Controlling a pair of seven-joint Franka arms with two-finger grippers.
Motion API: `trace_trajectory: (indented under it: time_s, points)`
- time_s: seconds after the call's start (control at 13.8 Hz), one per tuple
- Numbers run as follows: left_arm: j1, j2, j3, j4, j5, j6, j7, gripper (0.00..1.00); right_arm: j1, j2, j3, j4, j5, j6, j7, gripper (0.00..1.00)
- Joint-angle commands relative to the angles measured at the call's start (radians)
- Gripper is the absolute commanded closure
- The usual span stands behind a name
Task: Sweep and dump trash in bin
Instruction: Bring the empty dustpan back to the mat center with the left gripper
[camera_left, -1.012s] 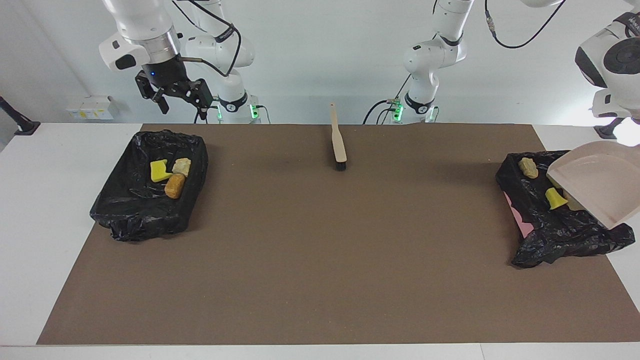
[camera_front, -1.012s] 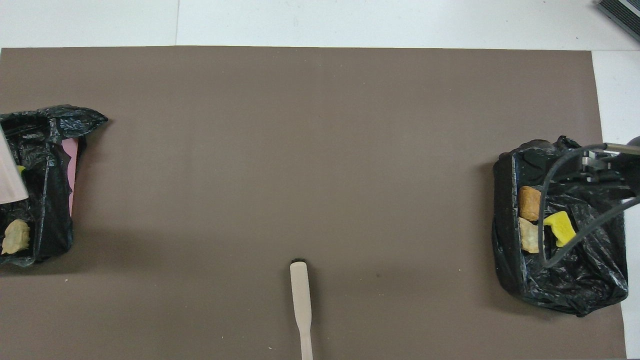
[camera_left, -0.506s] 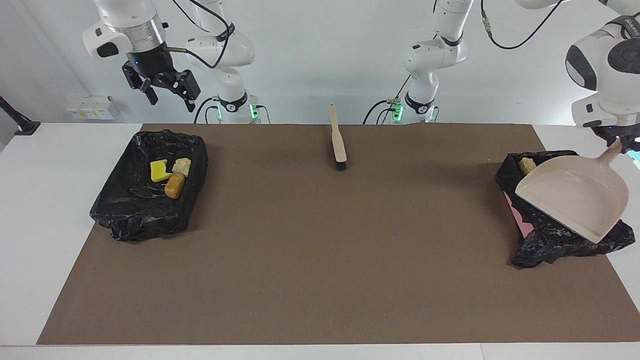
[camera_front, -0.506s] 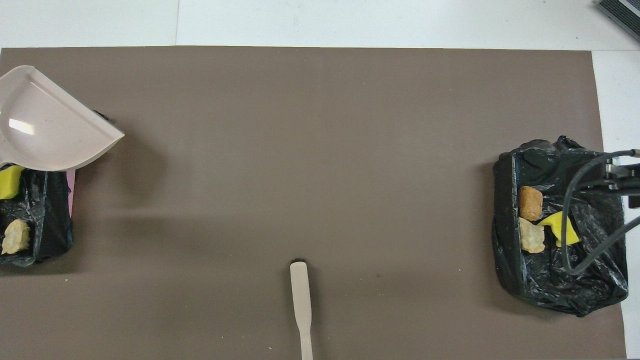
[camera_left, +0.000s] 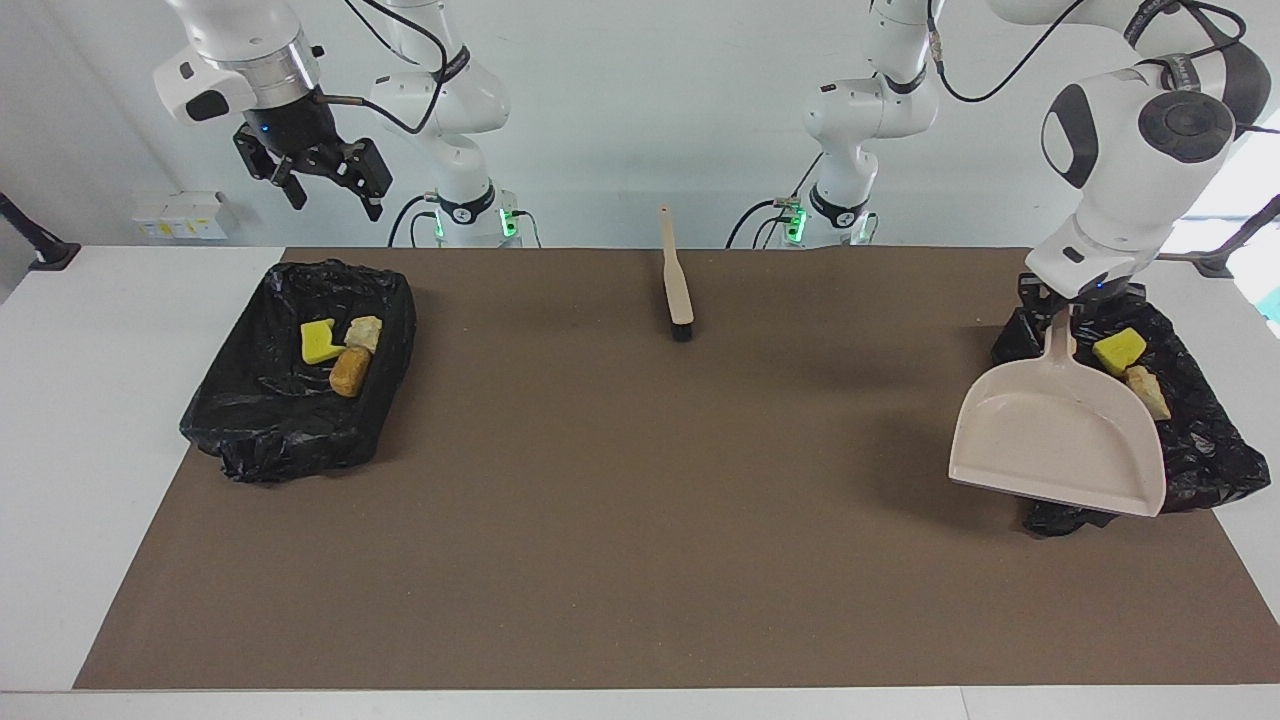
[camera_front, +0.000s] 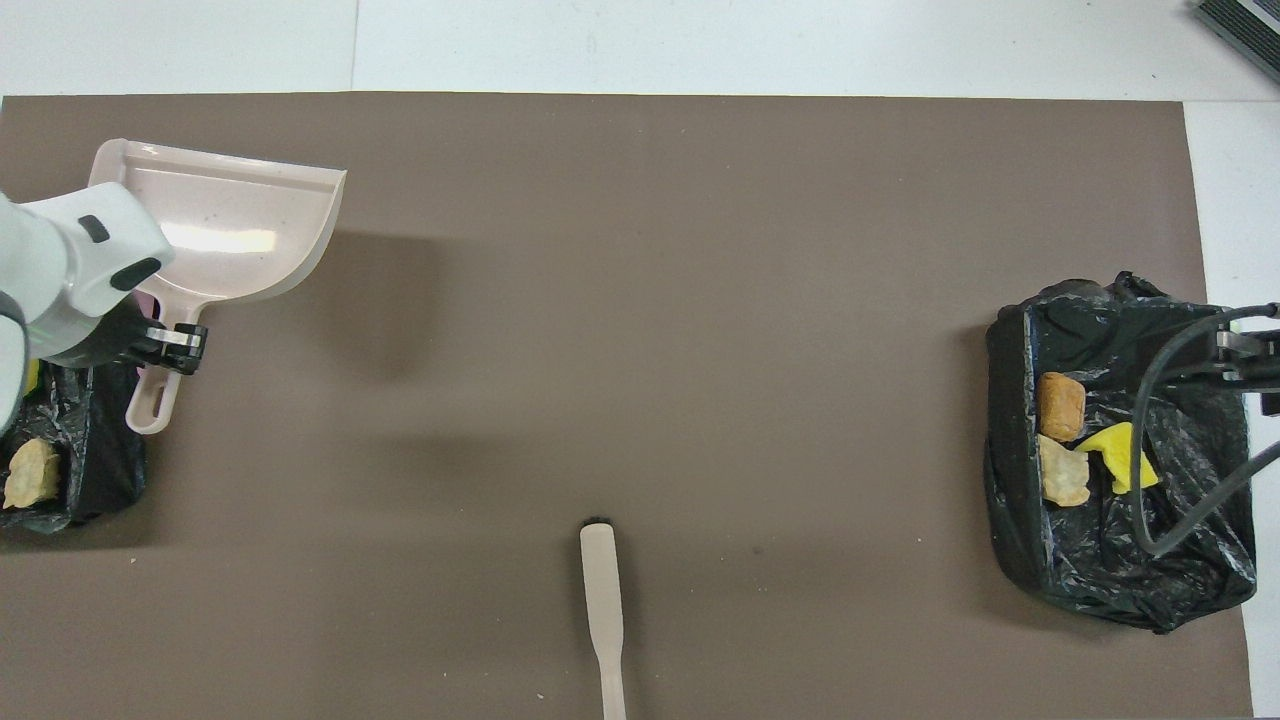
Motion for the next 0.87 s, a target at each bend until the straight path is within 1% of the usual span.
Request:
trace_trajectory:
  time_s: [0.0,0.14,0.29,0.43,0.58,0.8]
  points:
    - [-0.079,-0.036,0.018,-0.032,-0.096,0.014,-0.059,1.00,-0.011,-0.007,0.006,-0.002,-0.013,-0.005,-0.032,0.00]
    - [-0.177,-0.023,0.022,-0.032,-0.103,0.034,-0.061,1.00,-0.011,-0.005,0.006,-0.002,-0.013,-0.005,-0.032,0.00]
    - [-0.238,-0.010,0.018,-0.032,-0.106,0.038,-0.062,1.00,-0.011,-0.007,0.006,-0.002,-0.013,-0.005,-0.032,0.00]
    - [-0.297,0.025,0.018,-0.032,-0.141,0.043,-0.150,1.00,-0.011,-0.005,0.006,-0.002,-0.013,-0.005,-0.032,0.00]
    - [-0.347,0.087,0.018,-0.032,-0.217,0.111,-0.292,1.00,-0.011,-0.007,0.004,-0.002,-0.013,-0.005,-0.032,0.00]
    - [-0.438,0.178,0.018,-0.039,-0.225,0.240,-0.398,1.00,-0.011,-0.007,0.006,-0.002,-0.013,-0.005,-0.032,0.00]
